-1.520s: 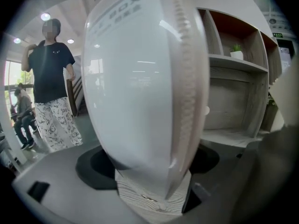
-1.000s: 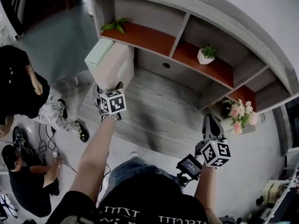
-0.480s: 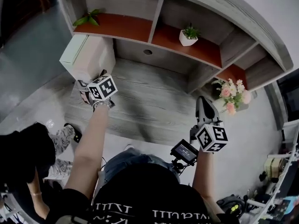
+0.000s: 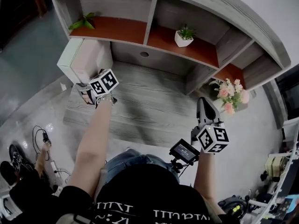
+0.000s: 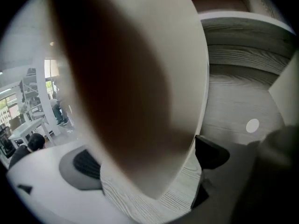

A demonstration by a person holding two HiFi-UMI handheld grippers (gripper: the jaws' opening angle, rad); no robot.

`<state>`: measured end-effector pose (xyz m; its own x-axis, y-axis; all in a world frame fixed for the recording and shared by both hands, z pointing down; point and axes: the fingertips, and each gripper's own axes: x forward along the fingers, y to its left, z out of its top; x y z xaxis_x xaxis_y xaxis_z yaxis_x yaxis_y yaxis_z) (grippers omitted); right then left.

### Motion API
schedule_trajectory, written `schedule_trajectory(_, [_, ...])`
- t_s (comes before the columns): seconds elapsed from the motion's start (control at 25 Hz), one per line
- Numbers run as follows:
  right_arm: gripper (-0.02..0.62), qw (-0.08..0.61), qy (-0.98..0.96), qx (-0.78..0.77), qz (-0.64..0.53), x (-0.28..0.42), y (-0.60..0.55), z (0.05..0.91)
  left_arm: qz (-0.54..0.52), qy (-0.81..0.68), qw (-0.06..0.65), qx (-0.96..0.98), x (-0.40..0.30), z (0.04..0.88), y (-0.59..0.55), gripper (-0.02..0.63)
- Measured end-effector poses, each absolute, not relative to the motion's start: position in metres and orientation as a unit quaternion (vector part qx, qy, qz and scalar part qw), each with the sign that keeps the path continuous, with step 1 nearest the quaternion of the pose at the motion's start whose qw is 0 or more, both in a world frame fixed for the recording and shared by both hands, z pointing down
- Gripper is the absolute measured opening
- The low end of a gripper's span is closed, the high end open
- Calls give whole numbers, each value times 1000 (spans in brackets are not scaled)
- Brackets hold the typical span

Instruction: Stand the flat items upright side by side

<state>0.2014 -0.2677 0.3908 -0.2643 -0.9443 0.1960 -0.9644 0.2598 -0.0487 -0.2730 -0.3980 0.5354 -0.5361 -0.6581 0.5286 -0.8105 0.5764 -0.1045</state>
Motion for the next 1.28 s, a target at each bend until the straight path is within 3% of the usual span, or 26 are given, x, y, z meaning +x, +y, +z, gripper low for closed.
schedule_trajectory(0.24, [14, 67, -801, 590, 77, 192, -269, 392, 196, -837, 222, 460, -264, 534, -392, 583])
schedule_trajectory(0.56, [14, 64, -812, 575, 79, 180, -271, 392, 207, -802, 124, 547, -236, 496, -371, 583])
schedule_trajectory(1.28, [14, 32, -856, 513, 51, 185, -260, 348, 45, -712, 85, 695, -192, 381, -281, 580])
